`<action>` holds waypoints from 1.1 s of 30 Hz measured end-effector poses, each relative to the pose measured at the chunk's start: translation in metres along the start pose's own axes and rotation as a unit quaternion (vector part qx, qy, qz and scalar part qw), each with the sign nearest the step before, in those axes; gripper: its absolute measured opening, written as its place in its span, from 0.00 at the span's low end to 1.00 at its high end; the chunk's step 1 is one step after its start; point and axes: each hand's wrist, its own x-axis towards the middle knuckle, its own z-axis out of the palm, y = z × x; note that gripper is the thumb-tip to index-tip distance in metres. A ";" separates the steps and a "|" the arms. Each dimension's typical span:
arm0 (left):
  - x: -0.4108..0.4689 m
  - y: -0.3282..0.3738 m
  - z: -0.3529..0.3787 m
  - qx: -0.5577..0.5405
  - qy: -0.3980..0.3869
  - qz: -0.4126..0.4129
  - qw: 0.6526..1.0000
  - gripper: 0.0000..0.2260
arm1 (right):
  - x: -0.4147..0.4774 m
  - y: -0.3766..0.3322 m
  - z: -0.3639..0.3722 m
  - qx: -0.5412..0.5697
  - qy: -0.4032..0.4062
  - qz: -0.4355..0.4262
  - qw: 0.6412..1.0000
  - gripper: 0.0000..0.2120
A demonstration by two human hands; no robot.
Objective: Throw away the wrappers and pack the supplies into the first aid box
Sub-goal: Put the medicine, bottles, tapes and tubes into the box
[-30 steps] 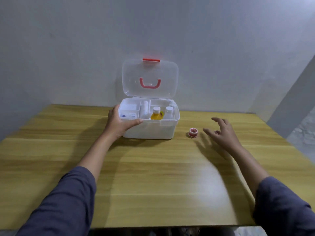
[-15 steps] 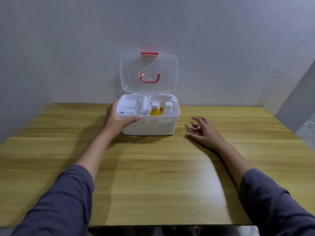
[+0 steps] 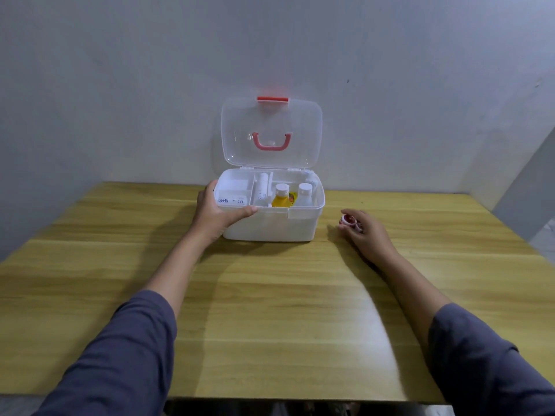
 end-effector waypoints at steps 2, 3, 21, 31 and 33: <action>0.000 0.000 -0.001 0.006 0.000 -0.001 1.000 0.51 | 0.005 -0.011 -0.005 0.042 0.023 0.006 0.999 0.16; 0.000 0.000 -0.002 0.007 0.000 -0.002 1.000 0.50 | 0.008 -0.019 -0.009 0.064 0.030 0.003 0.997 0.15; 0.005 0.001 0.003 0.057 0.015 0.009 0.998 0.42 | 0.087 -0.210 0.089 -0.129 -0.218 -0.109 0.961 0.15; 0.001 -0.002 0.003 0.002 -0.009 -0.008 1.000 0.45 | 0.102 -0.204 0.106 -0.223 -0.226 -0.063 0.946 0.21; -0.001 0.002 0.003 0.009 -0.008 -0.007 1.000 0.43 | 0.103 -0.204 0.096 -0.221 -0.235 -0.065 0.944 0.26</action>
